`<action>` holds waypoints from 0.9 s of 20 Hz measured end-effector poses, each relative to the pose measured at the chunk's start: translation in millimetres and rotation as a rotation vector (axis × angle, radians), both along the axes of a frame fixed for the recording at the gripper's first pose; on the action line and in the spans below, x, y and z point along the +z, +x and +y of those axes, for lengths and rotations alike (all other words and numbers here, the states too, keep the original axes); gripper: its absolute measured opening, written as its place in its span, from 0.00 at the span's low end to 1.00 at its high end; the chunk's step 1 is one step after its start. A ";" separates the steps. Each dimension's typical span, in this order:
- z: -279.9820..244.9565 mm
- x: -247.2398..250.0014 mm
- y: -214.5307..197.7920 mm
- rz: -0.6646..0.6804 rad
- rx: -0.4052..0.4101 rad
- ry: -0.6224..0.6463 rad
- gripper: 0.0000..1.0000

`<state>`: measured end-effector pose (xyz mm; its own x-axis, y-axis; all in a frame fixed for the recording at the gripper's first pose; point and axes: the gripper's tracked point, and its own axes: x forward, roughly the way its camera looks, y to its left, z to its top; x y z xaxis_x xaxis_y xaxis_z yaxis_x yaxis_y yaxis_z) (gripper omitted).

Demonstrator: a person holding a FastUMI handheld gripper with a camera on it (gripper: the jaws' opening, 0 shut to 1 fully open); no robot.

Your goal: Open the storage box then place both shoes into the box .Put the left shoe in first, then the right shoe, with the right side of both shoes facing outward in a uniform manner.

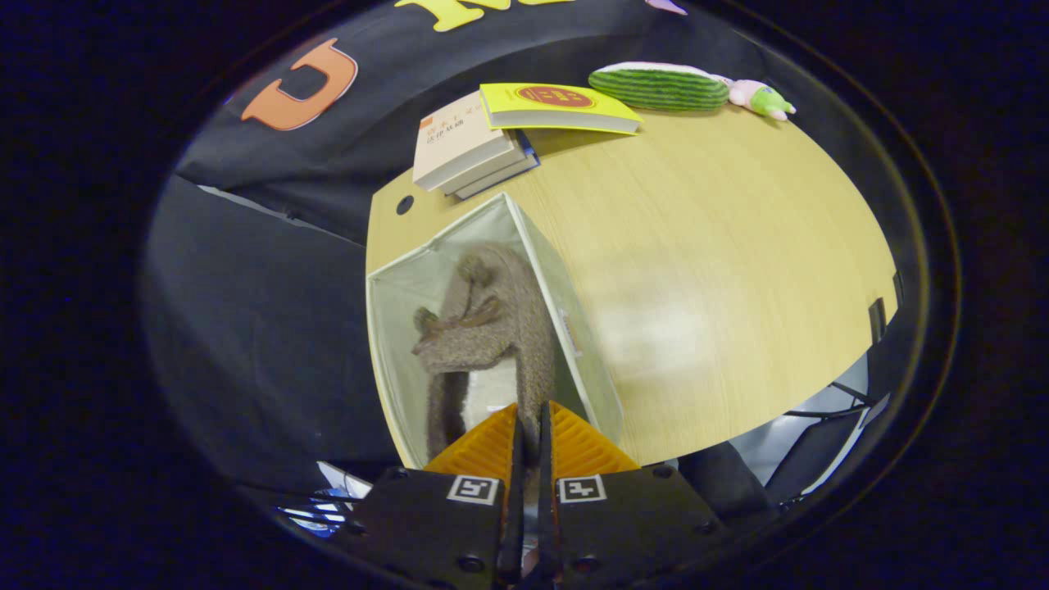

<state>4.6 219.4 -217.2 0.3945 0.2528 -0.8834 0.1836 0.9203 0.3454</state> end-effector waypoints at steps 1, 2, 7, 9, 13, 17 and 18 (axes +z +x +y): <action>0.8 -0.1 0.4 -0.007 0.001 0.010 0.22; -0.4 5.3 0.4 -0.018 0.005 0.011 0.26; -9.4 35.8 11.2 -0.173 0.056 -0.068 0.68; -17.5 57.2 18.6 -0.266 0.069 -0.122 0.87; -34.4 109.0 27.1 -0.465 0.079 -0.218 0.88; -60.7 165.8 22.5 -0.671 0.071 -0.307 0.89; -65.4 178.0 19.4 -0.726 0.064 -0.321 0.91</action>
<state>24.0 154.0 -39.2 0.8928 0.0708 -0.4449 -0.0418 0.9963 0.0746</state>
